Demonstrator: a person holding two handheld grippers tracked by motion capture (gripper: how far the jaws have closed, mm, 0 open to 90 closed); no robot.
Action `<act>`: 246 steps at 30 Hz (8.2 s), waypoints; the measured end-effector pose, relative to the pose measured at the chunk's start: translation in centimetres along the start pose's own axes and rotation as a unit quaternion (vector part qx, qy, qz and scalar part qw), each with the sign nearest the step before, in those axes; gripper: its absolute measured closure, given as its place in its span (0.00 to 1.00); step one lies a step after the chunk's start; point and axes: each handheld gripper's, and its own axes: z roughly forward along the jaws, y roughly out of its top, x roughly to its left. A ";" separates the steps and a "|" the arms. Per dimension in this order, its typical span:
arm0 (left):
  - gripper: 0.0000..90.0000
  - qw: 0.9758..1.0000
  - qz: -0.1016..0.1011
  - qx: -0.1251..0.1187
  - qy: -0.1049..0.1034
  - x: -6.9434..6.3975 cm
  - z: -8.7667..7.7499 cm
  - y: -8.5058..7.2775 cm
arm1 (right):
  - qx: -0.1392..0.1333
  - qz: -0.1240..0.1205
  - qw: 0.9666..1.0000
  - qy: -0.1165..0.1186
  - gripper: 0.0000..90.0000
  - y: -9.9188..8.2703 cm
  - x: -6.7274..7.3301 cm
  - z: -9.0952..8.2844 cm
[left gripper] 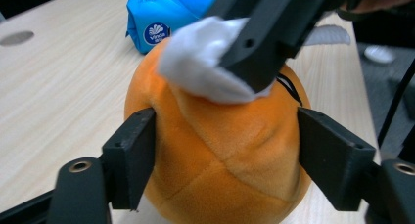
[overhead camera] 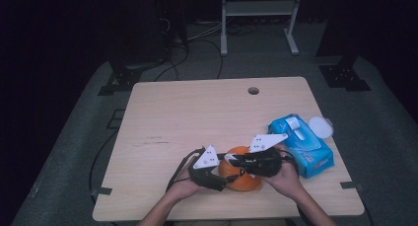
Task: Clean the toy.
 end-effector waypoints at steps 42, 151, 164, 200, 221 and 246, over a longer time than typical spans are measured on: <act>0.32 0.998 -0.065 0.005 -0.019 3.1 -0.4 -2.5 | 0.021 0.026 0.998 -0.053 0.90 -2.2 -3.2 -1.1; 0.26 1.000 -0.015 0.013 0.001 1.9 -0.2 -0.8 | -0.001 0.026 0.998 -0.058 0.93 -1.7 -1.3 -1.3; 0.19 1.000 -0.023 -0.006 0.000 2.5 -0.3 -1.0 | -0.014 0.049 0.997 -0.060 0.93 -2.6 -2.8 -2.3; 0.38 0.995 0.085 -0.030 0.038 1.8 -0.4 -0.6 | -0.040 0.030 0.997 -0.051 0.93 -1.3 -1.6 -2.5; 0.23 1.000 0.006 -0.016 0.010 3.3 -0.8 -2.4 | -0.023 0.056 0.996 -0.062 0.93 -2.6 -2.9 -2.3; 0.21 1.000 0.006 -0.015 0.014 3.1 -0.7 -2.5 | -0.033 0.063 0.997 -0.031 0.93 -2.9 -2.7 -2.9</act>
